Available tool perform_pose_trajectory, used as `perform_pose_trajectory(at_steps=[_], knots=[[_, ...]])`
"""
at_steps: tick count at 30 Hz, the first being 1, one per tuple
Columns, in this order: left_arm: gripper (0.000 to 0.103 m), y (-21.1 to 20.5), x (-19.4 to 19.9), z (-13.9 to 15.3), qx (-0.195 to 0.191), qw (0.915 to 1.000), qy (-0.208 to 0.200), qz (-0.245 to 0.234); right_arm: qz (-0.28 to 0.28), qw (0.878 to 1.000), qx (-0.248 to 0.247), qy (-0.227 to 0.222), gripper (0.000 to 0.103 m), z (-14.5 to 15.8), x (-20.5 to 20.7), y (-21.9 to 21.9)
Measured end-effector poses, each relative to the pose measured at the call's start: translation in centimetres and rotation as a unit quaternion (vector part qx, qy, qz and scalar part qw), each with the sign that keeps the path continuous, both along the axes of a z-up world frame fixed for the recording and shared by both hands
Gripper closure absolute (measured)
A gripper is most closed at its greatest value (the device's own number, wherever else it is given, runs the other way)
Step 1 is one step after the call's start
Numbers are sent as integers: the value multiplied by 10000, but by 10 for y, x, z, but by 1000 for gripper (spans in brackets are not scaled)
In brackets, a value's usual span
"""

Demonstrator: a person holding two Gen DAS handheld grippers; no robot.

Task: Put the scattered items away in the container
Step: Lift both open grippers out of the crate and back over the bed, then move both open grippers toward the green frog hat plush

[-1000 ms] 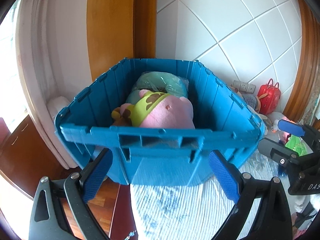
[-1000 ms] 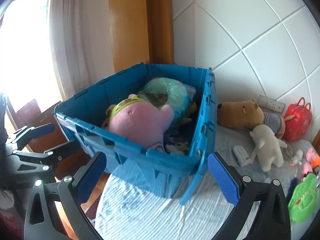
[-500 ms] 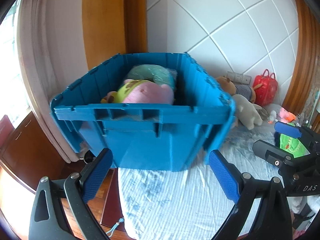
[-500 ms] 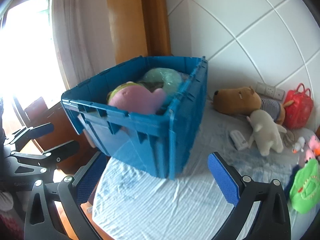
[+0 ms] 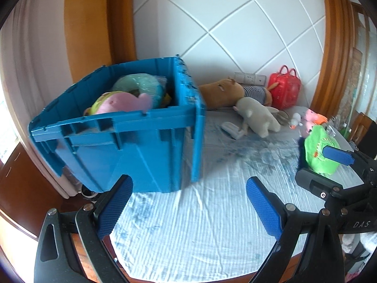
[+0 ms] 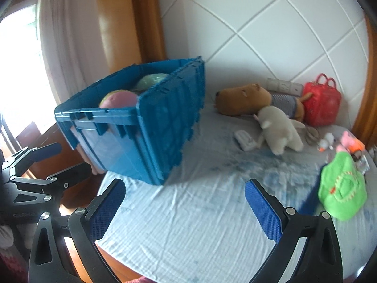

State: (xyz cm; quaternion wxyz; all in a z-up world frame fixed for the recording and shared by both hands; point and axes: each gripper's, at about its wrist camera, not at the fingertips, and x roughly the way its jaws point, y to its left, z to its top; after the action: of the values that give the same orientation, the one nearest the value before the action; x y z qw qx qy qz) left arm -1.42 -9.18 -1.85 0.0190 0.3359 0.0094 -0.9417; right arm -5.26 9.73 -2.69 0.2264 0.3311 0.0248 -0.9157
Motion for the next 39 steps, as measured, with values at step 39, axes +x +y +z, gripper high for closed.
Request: perform_pose_trajectory(at_steps=[39], knots=[[5, 231, -69, -25, 343, 9737, -262, -2239, -2562, 9661, 190, -273, 0, -14, 30, 236]])
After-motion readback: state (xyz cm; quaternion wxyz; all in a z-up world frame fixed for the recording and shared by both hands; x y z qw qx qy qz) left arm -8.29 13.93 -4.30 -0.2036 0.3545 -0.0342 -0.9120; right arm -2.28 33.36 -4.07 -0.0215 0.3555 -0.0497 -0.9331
